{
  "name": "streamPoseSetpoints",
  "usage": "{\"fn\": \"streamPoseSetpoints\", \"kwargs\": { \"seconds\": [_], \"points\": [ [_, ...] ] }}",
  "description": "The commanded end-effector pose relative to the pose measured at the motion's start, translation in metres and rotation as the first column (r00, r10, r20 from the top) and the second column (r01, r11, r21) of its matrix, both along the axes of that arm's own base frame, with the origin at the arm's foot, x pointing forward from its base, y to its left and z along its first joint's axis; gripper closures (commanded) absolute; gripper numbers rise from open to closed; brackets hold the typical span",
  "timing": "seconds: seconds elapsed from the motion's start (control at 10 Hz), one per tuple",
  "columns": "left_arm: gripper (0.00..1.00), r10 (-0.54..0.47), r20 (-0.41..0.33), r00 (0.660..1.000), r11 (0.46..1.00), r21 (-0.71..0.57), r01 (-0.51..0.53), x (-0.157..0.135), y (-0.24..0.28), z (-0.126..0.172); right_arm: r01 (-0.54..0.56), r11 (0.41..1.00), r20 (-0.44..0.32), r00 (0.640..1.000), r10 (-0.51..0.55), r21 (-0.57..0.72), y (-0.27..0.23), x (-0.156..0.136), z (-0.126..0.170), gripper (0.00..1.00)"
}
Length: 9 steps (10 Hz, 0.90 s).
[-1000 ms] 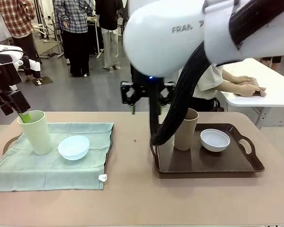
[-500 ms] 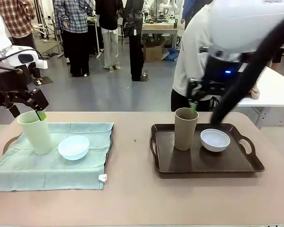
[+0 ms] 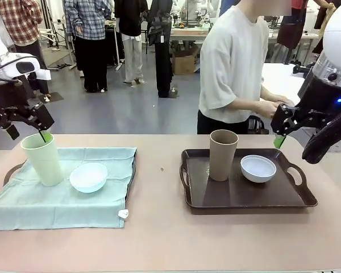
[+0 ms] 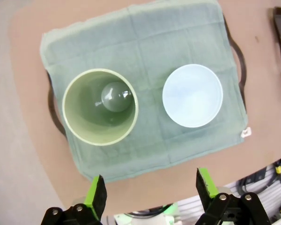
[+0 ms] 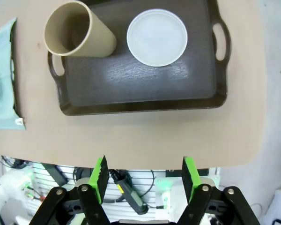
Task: Set up a tray with a mat and arrange the tableware.
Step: Pick up the Picnic Bowl and Reusable plastic cup from the Handle tray in front of the human's position and hold them in the air.
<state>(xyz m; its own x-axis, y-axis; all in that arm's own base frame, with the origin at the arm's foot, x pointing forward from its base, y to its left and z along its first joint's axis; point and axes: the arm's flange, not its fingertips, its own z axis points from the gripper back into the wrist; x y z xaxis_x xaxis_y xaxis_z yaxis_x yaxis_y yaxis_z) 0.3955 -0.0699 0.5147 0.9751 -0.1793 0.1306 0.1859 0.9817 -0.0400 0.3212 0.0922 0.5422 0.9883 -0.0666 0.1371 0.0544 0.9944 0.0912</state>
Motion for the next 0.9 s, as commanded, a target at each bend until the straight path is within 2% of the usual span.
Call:
{"fn": "streamPoseSetpoints", "kwargs": {
  "seconds": [0.0, 0.1, 0.2, 0.4, 0.6, 0.8],
  "points": [
    [0.00, 0.005, 0.001, 1.000, 1.000, -0.002, -0.005, 0.000, 0.002, 0.001, 0.009, 1.000, -0.002, 1.000, -0.009, 0.008, -0.006, -0.001, -0.001, 0.19],
    [0.00, -0.061, 0.013, 0.998, 0.987, -0.148, 0.062, -0.003, 0.027, 0.013, -0.034, 0.994, -0.040, 0.998, 0.038, 0.104, -0.017, 0.006, -0.008, 0.19],
    [0.00, -0.064, 0.023, 0.998, 0.964, -0.256, 0.067, -0.007, 0.051, 0.026, -0.030, 0.969, -0.049, 0.998, 0.043, 0.246, -0.048, 0.007, -0.011, 0.19],
    [0.00, -0.067, 0.025, 0.997, 0.896, -0.439, 0.071, -0.014, 0.093, 0.044, 0.011, 0.899, -0.045, 0.999, 0.010, 0.438, -0.109, -0.003, -0.020, 0.19],
    [0.00, -0.039, -0.026, 0.999, 0.836, -0.549, 0.019, -0.025, 0.140, 0.050, 0.037, 0.817, -0.014, 0.999, -0.036, 0.575, -0.163, -0.033, -0.031, 0.19],
    [0.00, -0.007, -0.046, 0.999, 0.747, -0.665, -0.025, -0.034, 0.190, 0.045, 0.082, 0.721, 0.023, 0.991, -0.135, 0.688, -0.217, -0.064, -0.040, 0.19]
  ]
}}
